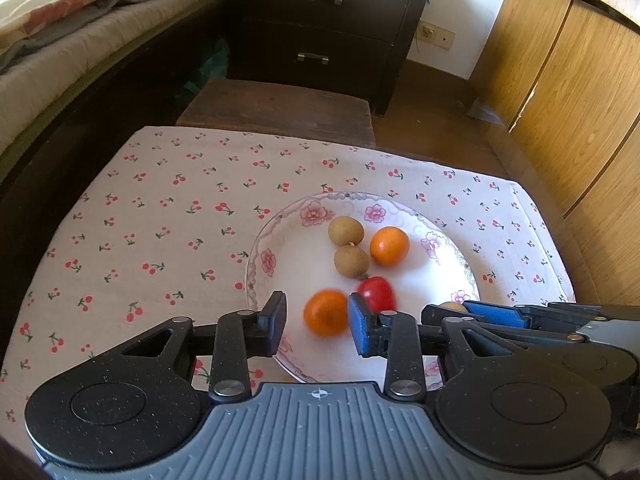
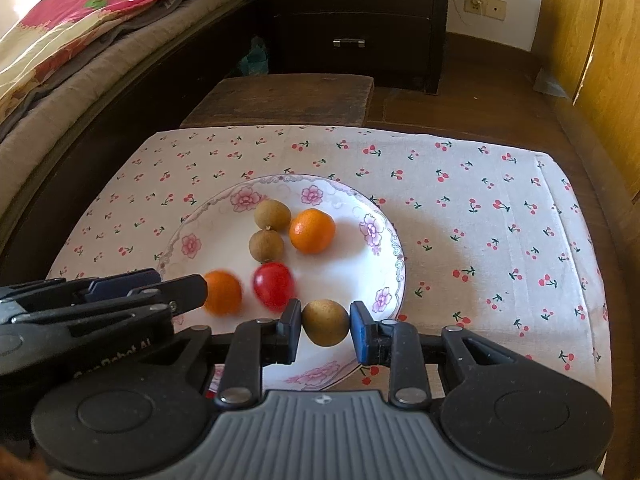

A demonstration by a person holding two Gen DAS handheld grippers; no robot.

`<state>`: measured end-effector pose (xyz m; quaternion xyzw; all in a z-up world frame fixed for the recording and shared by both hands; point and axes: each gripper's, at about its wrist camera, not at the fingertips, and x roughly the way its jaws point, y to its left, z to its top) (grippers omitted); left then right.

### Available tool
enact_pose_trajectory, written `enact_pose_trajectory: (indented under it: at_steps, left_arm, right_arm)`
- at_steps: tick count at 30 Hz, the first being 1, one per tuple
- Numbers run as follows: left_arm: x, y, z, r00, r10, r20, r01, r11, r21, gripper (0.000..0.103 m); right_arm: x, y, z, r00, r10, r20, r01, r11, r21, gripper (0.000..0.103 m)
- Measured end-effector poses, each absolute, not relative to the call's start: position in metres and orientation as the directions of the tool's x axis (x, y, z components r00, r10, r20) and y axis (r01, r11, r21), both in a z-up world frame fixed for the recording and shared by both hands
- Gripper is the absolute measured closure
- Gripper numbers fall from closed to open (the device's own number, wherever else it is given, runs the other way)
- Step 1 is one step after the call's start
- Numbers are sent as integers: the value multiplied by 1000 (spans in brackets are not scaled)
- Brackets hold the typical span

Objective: Organize fruits
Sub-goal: 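Lower the kiwi into the bowl and open the right gripper, then withdraw both grippers from the bowl toward the remaining fruits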

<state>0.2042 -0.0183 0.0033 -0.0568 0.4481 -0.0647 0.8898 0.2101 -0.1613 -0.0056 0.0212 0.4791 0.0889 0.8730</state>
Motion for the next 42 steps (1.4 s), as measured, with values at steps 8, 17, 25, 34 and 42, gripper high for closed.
enact_pose_trajectory:
  at_steps: [8,17,25,34,42]
  left_arm:
    - [202,-18,7,597,-165,-785,59,985,-162,54]
    - [191,-17,15,610,-167,-775,49,984,-173,45]
    - [179,-10,23,631,-144,-763,43,988,-151,40]
    - [164,-2,27,633,-147,-760,61,988,-141,35]
    - [150,12,26,612,-162,-774,80,986,-143,34]
  right_arm:
    - [207,-164,-2,537,171,-826,-122,985,125,74]
    - [195,-173,5,545,196,-815,-111,981,161,73]
    - [191,-170,9,542,242,-805,-140,970,197,71]
    - [178,-165,15,549,247,-799,-168,968,184,68]
    - [160,-155,16,536,247,-807,-208,965,158,67]
